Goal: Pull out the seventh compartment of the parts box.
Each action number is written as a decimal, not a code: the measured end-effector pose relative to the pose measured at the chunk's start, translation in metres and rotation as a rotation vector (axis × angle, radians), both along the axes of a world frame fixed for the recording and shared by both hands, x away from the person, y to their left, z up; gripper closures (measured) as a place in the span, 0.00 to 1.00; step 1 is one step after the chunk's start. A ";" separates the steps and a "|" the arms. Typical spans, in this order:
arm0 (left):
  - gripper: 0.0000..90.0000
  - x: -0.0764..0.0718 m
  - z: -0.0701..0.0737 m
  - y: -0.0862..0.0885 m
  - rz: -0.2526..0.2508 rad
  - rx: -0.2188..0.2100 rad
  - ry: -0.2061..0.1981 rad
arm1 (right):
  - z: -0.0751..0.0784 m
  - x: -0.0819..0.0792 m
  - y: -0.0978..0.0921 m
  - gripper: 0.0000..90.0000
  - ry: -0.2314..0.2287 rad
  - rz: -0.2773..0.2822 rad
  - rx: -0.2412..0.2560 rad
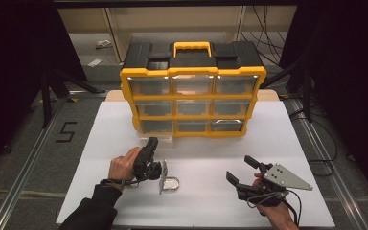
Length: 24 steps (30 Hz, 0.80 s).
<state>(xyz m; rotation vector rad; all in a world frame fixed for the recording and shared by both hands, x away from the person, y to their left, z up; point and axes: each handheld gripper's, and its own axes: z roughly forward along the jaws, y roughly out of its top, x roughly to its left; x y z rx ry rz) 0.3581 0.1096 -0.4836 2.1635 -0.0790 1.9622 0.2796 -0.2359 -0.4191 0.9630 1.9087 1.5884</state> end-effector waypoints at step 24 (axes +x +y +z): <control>0.89 -0.015 0.000 0.001 0.000 -0.013 -0.002 | 0.000 0.000 0.000 0.21 0.005 0.000 -0.008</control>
